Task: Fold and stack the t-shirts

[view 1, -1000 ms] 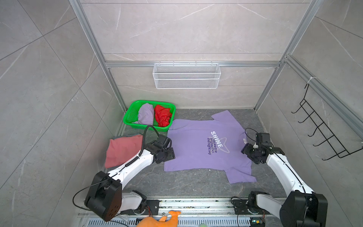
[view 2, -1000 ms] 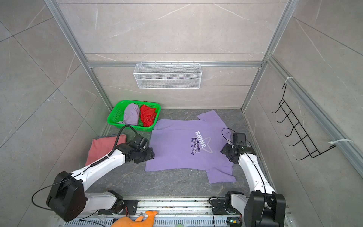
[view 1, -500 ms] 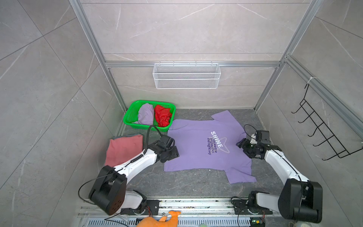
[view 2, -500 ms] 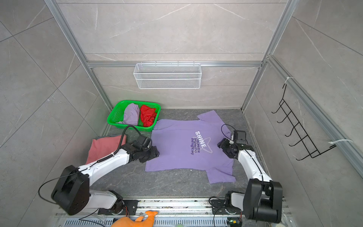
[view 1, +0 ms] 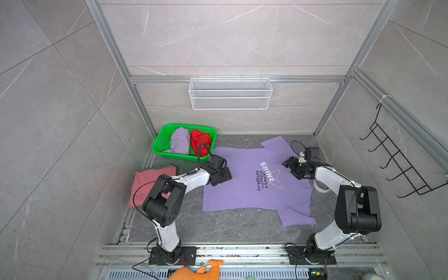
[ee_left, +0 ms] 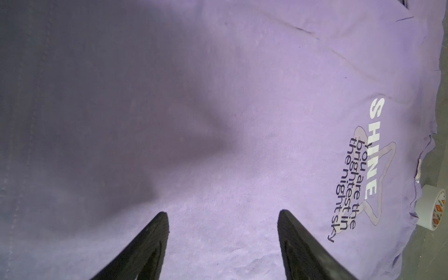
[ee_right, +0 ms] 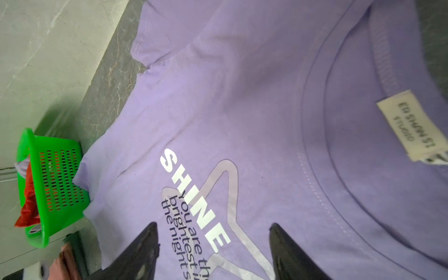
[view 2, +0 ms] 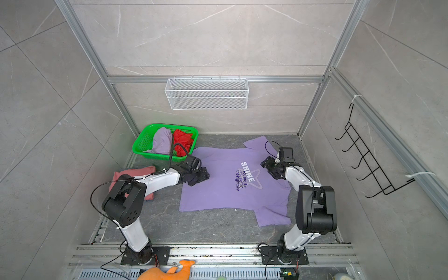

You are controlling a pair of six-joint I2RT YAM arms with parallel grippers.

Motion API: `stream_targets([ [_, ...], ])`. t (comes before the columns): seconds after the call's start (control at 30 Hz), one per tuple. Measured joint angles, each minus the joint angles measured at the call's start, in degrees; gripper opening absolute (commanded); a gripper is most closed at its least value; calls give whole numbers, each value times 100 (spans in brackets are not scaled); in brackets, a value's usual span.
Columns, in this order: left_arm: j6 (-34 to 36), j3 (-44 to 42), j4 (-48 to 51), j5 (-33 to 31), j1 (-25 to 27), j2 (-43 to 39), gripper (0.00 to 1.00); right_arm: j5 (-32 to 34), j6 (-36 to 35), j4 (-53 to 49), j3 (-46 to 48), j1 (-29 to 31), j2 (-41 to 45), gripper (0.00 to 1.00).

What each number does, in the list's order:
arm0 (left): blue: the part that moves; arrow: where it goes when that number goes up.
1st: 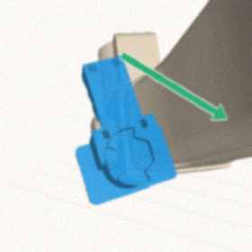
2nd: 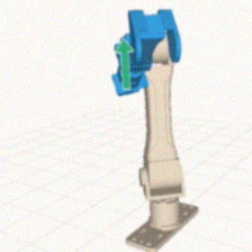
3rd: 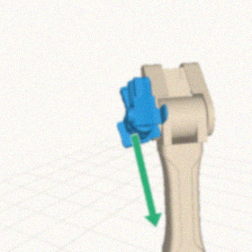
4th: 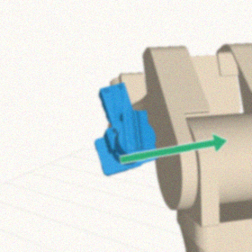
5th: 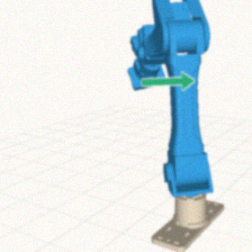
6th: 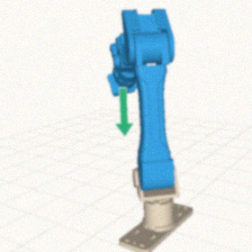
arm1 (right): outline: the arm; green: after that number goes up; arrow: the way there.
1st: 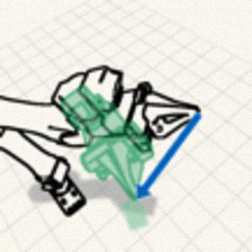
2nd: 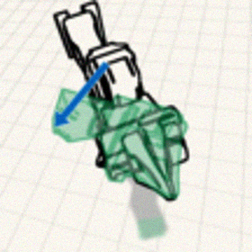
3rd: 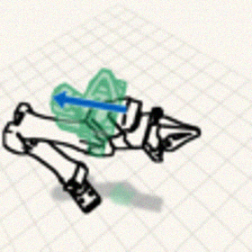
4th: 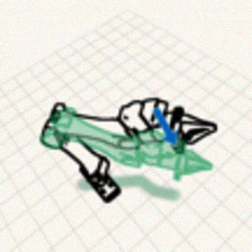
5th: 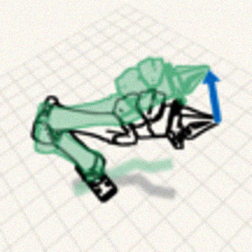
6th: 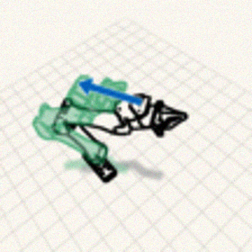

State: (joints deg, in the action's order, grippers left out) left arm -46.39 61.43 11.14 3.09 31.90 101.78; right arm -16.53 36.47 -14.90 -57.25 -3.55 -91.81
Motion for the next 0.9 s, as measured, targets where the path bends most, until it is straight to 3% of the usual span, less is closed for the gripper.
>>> stream_targets([
  [0.3, -142, -1193, 1209, -470, 0, -1825, 72, 1023, -175, -1202, 1268, -461, 2065, 74],
  [0.5, -214, -1740, 1574, -522, 0, -2557, 72, 717, -192, -1311, 1731, -682, 2398, 73],
  [0.63, -116, -1445, 1370, -400, 0, -2260, 74, 208, -144, -822, 1578, -568, 1893, 73],
  [0.8, 339, 186, 903, -302, 0, -881, 77, -7, -170, -385, 365, -59, 555, 76],
  [0.83, 437, 505, 831, -304, 0, -619, 77, -11, -173, -249, 74, 31, 289, 82],
  [0.9, 656, 1156, 682, -306, -4, -66, 78, -28, -205, -63, -350, 151, -101, 87],
])
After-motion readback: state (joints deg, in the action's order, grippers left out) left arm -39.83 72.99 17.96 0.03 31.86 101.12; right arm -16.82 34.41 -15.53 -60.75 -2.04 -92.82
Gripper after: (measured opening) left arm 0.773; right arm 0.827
